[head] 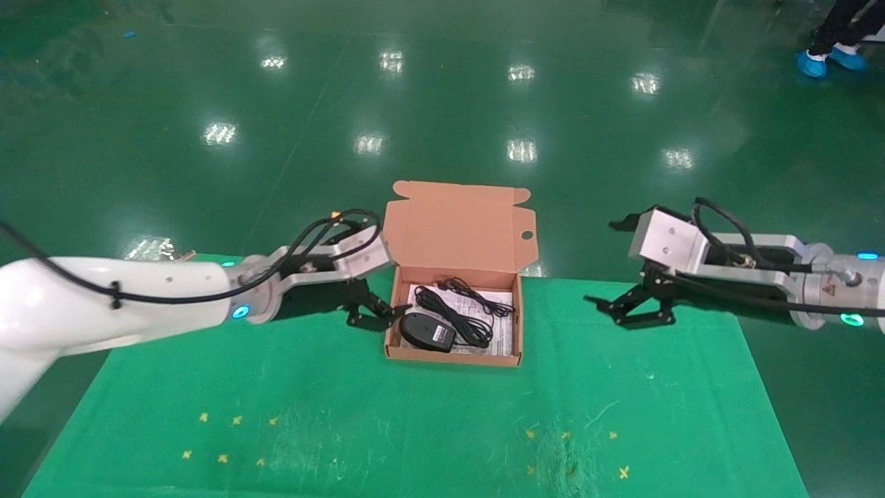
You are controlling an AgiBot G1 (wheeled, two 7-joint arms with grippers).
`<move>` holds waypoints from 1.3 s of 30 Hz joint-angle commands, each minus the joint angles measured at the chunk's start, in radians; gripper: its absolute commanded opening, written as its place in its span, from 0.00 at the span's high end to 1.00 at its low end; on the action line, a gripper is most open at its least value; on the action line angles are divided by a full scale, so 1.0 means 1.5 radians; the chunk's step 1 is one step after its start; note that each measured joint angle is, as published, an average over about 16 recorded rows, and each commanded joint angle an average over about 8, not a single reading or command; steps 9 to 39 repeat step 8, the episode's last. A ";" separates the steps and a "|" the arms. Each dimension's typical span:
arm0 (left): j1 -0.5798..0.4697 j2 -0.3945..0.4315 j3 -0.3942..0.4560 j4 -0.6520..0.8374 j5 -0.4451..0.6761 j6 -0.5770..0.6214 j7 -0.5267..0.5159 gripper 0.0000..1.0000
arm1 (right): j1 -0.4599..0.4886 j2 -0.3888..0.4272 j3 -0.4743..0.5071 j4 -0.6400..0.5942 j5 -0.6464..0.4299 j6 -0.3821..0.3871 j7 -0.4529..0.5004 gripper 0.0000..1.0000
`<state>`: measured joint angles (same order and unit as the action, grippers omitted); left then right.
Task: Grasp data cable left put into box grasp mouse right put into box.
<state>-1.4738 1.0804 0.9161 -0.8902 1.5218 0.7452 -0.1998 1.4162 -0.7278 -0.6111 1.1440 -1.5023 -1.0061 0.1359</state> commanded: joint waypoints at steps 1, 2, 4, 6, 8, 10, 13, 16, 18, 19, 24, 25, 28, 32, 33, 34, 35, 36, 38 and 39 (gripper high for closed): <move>0.013 -0.015 -0.021 -0.013 -0.026 0.024 0.000 0.00 | -0.011 0.004 0.011 0.005 0.025 -0.016 0.002 0.00; 0.019 -0.023 -0.031 -0.019 -0.038 0.036 0.001 0.00 | -0.016 0.006 0.016 0.007 0.037 -0.023 0.002 0.00; 0.032 -0.037 -0.051 -0.031 -0.063 0.060 0.001 0.00 | -0.027 0.009 0.026 0.011 0.062 -0.039 0.004 0.00; 0.041 -0.048 -0.066 -0.041 -0.082 0.078 0.001 0.00 | -0.035 0.012 0.034 0.014 0.080 -0.051 0.005 0.00; 0.048 -0.056 -0.076 -0.047 -0.094 0.089 0.001 0.00 | -0.041 0.014 0.039 0.017 0.092 -0.058 0.006 0.00; 0.048 -0.056 -0.076 -0.047 -0.094 0.089 0.001 0.00 | -0.041 0.014 0.039 0.017 0.092 -0.058 0.006 0.00; 0.048 -0.056 -0.076 -0.047 -0.094 0.089 0.001 0.00 | -0.041 0.014 0.039 0.017 0.092 -0.058 0.006 0.00; 0.048 -0.056 -0.076 -0.047 -0.094 0.089 0.001 0.00 | -0.041 0.014 0.039 0.017 0.092 -0.058 0.006 0.00; 0.048 -0.056 -0.076 -0.047 -0.094 0.089 0.001 0.00 | -0.041 0.014 0.039 0.017 0.092 -0.058 0.006 0.00; 0.048 -0.056 -0.076 -0.047 -0.094 0.089 0.001 0.00 | -0.041 0.014 0.039 0.017 0.092 -0.058 0.006 0.00; 0.048 -0.056 -0.076 -0.047 -0.094 0.089 0.001 0.00 | -0.041 0.014 0.039 0.017 0.092 -0.058 0.006 0.00; 0.048 -0.056 -0.076 -0.047 -0.094 0.089 0.001 0.00 | -0.041 0.014 0.039 0.017 0.092 -0.058 0.006 0.00; 0.048 -0.056 -0.076 -0.047 -0.094 0.089 0.001 0.00 | -0.041 0.014 0.039 0.017 0.092 -0.058 0.006 0.00; 0.048 -0.056 -0.076 -0.047 -0.094 0.089 0.001 0.00 | -0.041 0.014 0.039 0.017 0.092 -0.058 0.006 0.00; 0.048 -0.056 -0.076 -0.047 -0.094 0.089 0.001 0.00 | -0.041 0.014 0.039 0.017 0.092 -0.058 0.006 0.00; 0.048 -0.056 -0.076 -0.047 -0.094 0.089 0.001 0.00 | -0.041 0.014 0.039 0.017 0.092 -0.058 0.006 0.00; 0.048 -0.056 -0.076 -0.047 -0.094 0.089 0.001 0.00 | -0.041 0.014 0.039 0.017 0.092 -0.058 0.006 0.00; 0.048 -0.056 -0.076 -0.047 -0.094 0.089 0.001 0.00 | -0.041 0.014 0.039 0.017 0.092 -0.058 0.006 0.00; 0.048 -0.056 -0.076 -0.047 -0.094 0.089 0.001 0.00 | -0.041 0.014 0.039 0.017 0.092 -0.058 0.006 0.00; 0.048 -0.056 -0.076 -0.047 -0.094 0.089 0.001 0.00 | -0.041 0.014 0.039 0.017 0.092 -0.058 0.006 0.00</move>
